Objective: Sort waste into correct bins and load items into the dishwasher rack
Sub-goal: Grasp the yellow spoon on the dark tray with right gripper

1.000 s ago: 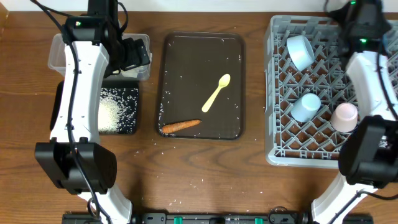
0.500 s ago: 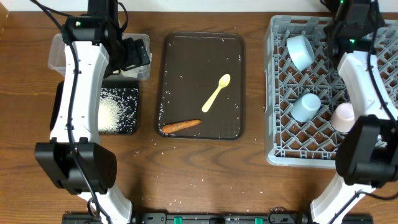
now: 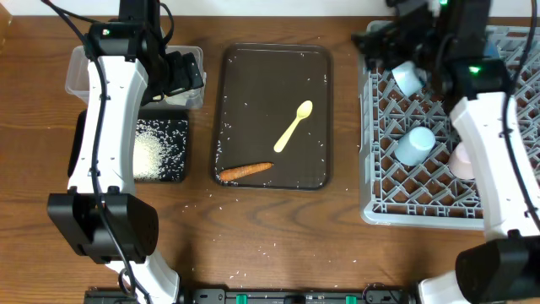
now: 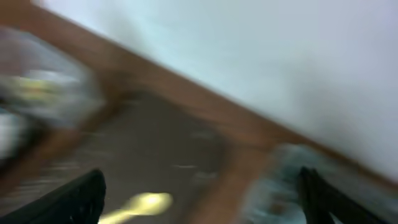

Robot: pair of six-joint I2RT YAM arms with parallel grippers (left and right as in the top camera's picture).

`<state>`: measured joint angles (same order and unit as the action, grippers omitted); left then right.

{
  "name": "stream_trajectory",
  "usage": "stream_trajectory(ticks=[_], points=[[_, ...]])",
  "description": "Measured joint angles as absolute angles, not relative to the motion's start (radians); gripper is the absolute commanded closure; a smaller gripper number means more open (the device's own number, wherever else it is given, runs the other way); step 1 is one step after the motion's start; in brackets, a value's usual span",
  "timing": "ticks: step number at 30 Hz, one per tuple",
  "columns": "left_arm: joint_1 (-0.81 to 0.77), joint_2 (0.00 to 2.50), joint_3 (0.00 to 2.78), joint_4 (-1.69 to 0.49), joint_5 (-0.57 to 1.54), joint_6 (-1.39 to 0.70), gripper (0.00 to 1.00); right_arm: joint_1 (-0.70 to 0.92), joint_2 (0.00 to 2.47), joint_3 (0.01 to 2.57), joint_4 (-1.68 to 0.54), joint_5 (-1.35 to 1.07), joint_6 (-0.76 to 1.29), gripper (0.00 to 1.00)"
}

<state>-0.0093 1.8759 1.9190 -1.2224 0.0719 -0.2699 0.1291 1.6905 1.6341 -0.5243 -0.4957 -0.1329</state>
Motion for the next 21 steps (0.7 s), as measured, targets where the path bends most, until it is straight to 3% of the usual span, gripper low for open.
stream_trajectory(ticks=[4,9,12,21], points=[[-0.009,1.876,1.919,-1.223,0.072,-0.27,0.02,0.24,1.767,1.634,-0.575,-0.525,0.049,0.25],[-0.009,1.876,1.919,-1.223,0.072,-0.27,0.02,0.412,1.922,1.631,-0.672,-0.305,0.278,0.54],[-0.009,1.876,1.919,-1.223,0.072,-0.27,0.02,0.487,2.006,1.624,-0.701,-0.17,0.408,0.63],[-0.009,1.876,1.919,-1.222,0.072,-0.27,0.02,0.532,2.12,1.621,-0.703,-0.003,0.561,0.66]])
